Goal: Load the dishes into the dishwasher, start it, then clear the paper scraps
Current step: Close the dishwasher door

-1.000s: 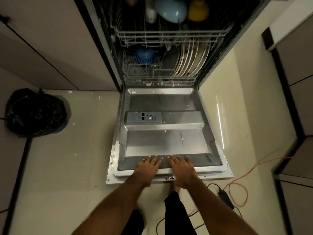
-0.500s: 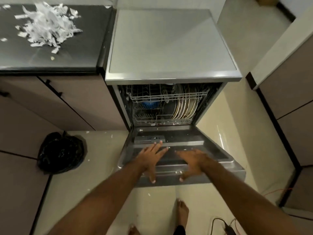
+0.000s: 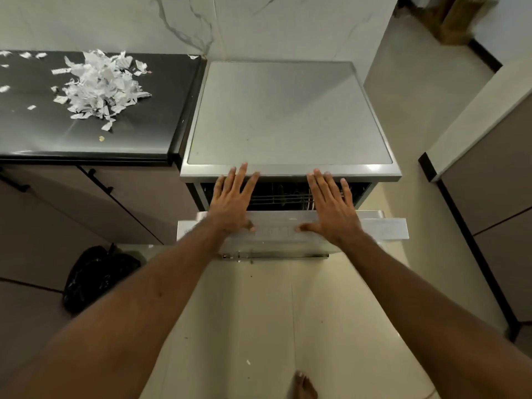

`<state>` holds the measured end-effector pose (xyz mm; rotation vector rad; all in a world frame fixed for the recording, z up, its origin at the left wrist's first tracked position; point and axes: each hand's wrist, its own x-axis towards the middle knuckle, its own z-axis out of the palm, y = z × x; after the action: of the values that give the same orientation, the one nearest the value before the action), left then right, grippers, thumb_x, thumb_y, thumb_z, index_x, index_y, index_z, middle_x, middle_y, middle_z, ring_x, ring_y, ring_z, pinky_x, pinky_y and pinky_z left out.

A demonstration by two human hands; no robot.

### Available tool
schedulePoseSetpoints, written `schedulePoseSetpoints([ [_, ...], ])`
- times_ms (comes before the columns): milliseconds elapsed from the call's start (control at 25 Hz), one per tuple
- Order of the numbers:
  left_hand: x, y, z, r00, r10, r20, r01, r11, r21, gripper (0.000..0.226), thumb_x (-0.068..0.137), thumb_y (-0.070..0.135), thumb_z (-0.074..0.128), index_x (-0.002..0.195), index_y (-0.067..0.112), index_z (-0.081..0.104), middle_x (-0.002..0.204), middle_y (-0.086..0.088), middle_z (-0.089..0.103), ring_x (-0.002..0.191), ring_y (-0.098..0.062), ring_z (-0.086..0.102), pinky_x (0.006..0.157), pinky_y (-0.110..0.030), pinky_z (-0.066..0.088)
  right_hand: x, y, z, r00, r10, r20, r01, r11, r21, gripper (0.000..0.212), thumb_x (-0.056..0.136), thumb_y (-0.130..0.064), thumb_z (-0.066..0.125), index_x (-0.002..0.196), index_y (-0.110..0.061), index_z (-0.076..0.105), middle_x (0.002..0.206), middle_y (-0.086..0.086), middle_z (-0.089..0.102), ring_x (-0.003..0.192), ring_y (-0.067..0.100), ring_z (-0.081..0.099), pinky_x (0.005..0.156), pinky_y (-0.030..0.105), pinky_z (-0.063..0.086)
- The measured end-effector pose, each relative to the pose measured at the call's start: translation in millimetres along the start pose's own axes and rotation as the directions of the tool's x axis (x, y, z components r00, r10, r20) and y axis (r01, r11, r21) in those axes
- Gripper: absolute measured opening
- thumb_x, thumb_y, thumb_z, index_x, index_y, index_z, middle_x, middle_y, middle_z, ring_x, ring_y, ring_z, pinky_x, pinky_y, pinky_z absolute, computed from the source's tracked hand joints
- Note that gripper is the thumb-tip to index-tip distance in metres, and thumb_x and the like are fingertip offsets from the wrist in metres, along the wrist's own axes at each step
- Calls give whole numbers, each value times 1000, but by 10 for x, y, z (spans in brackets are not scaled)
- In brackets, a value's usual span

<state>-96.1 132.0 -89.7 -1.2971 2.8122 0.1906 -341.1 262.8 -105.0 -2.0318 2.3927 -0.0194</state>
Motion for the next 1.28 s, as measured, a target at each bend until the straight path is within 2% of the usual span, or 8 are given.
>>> schedulePoseSetpoints([
  [80,222,-10,-109,999,-34,35,34,999,-1,144,66,50,92,164,25,-12,171,-6,-20,157,-31,-16,128,-52,-2,158,81,-26,999,-9,52,9,1000,-7,140,68,-96,54,167,-17,-5,175,6,0,161,27,3,128,58,-3],
  [200,432,-6,-208,998,-47,40,50,997,-54,125,69,39,93,164,22,14,170,-7,18,157,-30,15,127,-50,19,205,134,-12,999,-42,28,44,997,-57,138,66,-85,73,166,-14,8,172,6,14,156,27,25,128,60,5],
  [400,552,86,-255,997,-78,-21,77,997,-30,87,80,29,87,152,20,40,149,-7,48,134,-31,47,107,-47,49,434,81,-52,989,-16,-150,2,996,-92,97,72,-60,86,148,-17,45,146,3,51,132,26,51,120,54,25],
  [560,641,127,-328,995,-52,80,49,998,48,82,79,37,87,146,16,44,135,-12,55,121,-33,56,98,-47,54,650,30,-76,980,0,-198,-14,997,-70,58,73,-38,92,116,-15,62,115,4,62,107,24,59,101,42,47],
  [720,730,320,-316,989,-106,101,78,965,251,78,79,33,88,137,5,44,127,-19,57,113,-35,61,90,-47,57,769,-41,-118,976,71,-204,-72,997,0,48,72,-24,94,106,-13,62,104,5,61,92,24,60,75,37,56],
  [920,950,469,-196,984,-154,88,117,938,326,43,92,1,68,131,-2,49,124,-28,62,117,-45,64,97,-56,56,779,-16,-52,970,64,-235,-71,997,-22,43,74,-25,93,100,-15,61,98,3,59,84,20,59,65,33,55],
  [1040,1110,481,-177,981,-154,120,113,949,295,30,100,2,58,129,-2,50,123,-29,64,121,-50,61,96,-60,55,828,-12,-11,966,63,-250,-74,997,-33,35,77,-19,90,99,-14,63,96,4,59,81,20,59,60,32,54],
  [1280,1209,632,-239,953,-223,205,155,940,303,36,98,-9,47,133,-4,47,130,-32,61,128,-55,54,101,-61,51,844,36,81,950,27,-312,-49,997,-66,26,85,-17,83,98,-14,61,94,4,57,80,21,58,61,33,53],
])
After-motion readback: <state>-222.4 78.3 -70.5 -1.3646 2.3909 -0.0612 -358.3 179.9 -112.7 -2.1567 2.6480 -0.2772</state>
